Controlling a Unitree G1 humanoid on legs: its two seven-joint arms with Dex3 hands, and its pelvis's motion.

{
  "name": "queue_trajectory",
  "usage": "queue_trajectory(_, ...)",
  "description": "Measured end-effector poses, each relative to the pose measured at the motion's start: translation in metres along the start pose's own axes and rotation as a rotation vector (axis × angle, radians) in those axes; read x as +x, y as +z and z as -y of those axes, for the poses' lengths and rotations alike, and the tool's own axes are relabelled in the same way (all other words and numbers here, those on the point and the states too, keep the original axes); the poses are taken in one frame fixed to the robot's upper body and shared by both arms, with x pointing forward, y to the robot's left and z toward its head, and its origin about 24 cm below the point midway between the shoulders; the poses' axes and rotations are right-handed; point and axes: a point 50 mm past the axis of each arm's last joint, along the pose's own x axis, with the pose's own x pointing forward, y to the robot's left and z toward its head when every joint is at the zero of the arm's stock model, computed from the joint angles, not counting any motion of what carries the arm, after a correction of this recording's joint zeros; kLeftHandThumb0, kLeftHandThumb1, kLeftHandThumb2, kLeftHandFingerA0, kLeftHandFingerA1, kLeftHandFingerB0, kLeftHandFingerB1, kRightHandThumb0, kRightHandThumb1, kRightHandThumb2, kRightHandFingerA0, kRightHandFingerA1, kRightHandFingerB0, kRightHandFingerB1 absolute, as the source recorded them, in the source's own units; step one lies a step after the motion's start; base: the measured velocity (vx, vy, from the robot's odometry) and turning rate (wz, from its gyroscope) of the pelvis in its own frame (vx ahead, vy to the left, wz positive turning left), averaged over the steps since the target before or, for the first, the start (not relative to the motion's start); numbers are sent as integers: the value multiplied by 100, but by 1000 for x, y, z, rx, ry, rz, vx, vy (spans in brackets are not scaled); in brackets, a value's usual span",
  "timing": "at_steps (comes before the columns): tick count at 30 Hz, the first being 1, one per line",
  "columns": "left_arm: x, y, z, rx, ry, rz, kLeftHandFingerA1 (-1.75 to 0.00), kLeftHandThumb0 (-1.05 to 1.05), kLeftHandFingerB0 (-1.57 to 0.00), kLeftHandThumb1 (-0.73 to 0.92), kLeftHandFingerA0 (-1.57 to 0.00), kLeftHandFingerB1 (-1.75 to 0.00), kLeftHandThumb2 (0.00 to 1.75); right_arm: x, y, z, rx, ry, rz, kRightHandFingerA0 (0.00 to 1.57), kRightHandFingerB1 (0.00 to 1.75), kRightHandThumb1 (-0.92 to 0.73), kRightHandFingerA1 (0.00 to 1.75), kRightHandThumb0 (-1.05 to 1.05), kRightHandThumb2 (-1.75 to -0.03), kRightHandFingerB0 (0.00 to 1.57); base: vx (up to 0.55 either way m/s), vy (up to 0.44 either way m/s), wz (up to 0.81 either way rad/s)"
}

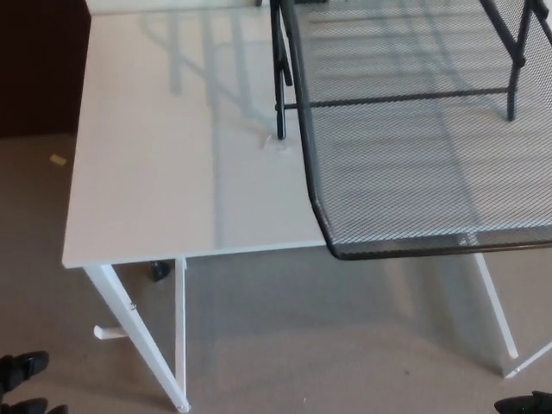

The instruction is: The robot walk towards a table in front and then pushes a layer of a file tray back to its original position using its right hand

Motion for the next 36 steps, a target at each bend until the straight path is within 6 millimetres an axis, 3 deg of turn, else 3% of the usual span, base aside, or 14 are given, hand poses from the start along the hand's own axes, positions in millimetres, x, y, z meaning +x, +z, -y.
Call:
queue_trajectory(22,0,-1,1,-2,-3,-4,-54,-8,-16,48,-27,-48,89,-1,-2,-1,-2,7,-6,59,41,-57,46,-35,-57,47,0,0,0)
queue_trajectory(23,0,-1,1,-2,-3,-4,-53,-8,-16,48,-26,-48,89,-1,-2,-1,-2,8,-6,54,51,-46,56,-42,-75,42,0,0,0)
queue_trajectory(29,0,0,1,-1,-4,0,-54,-9,-17,47,-28,-49,89,-1,-3,-1,-1,9,-12,54,51,-46,56,-40,-74,43,0,0,0)
queue_trajectory(30,0,0,1,-1,-4,0,-54,-9,-17,47,-28,-49,89,-1,-3,-1,-1,9,-12,59,41,-57,47,-34,-57,47,0,0,0)
queue_trajectory(31,0,0,1,0,-4,0,-54,-9,-17,47,-28,-49,89,-1,-3,-1,0,8,-12,59,41,-57,46,-35,-57,47,0,0,0)
queue_trajectory(32,0,0,1,0,-4,1,-54,-9,-17,47,-27,-49,89,-1,-3,-1,0,8,-11,53,51,-46,56,-44,-76,41,0,0,0)
queue_trajectory(33,0,0,1,0,-4,1,-54,-9,-17,47,-27,-49,89,-1,-3,-1,0,8,-11,53,51,-46,56,-44,-76,41,0,0,0)
queue_trajectory(34,0,0,1,0,-4,2,-54,-9,-17,47,-27,-49,89,-2,-3,-2,0,8,-7,59,40,-56,45,-37,-56,47,0,0,0)
queue_trajectory(35,0,0,1,0,-4,2,-54,-9,-17,47,-27,-49,89,-4,-1,-2,-1,7,4,52,50,-47,54,-45,-75,42,0,0,0)
queue_trajectory(36,0,0,1,1,-4,2,-54,-9,-17,47,-27,-49,89,-4,0,-2,-1,6,11,52,50,-47,53,-46,-76,41,0,0,0)
